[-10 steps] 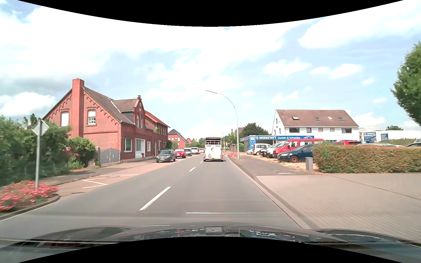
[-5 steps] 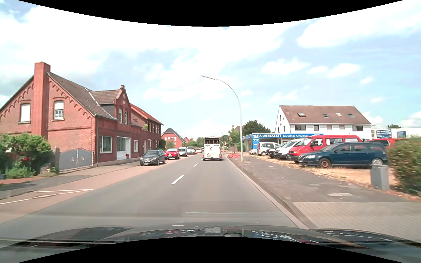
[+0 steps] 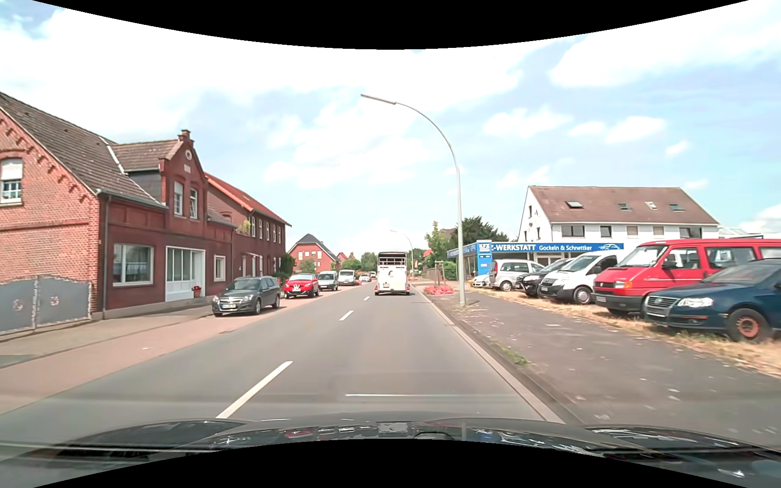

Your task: Follow the waypoints while adhering to traffic rules and regulations

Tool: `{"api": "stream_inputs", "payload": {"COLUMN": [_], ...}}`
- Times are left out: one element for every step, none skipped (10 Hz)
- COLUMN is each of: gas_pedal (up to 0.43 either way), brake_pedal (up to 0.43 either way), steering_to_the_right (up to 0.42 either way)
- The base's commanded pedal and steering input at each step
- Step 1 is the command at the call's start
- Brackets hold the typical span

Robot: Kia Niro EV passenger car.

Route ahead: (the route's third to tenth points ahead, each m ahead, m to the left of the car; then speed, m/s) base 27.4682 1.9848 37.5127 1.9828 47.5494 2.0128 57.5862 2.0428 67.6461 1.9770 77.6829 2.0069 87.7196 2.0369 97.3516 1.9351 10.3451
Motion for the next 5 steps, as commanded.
{"api": "stream_inputs", "payload": {"gas_pedal": [0.15,0.15,0.15,0.15,0.15], "brake_pedal": [0.0,0.0,0.0,0.0,0.0], "steering_to_the_right": [-0.001,-0.004,-0.004,-0.003,-0.004]}}
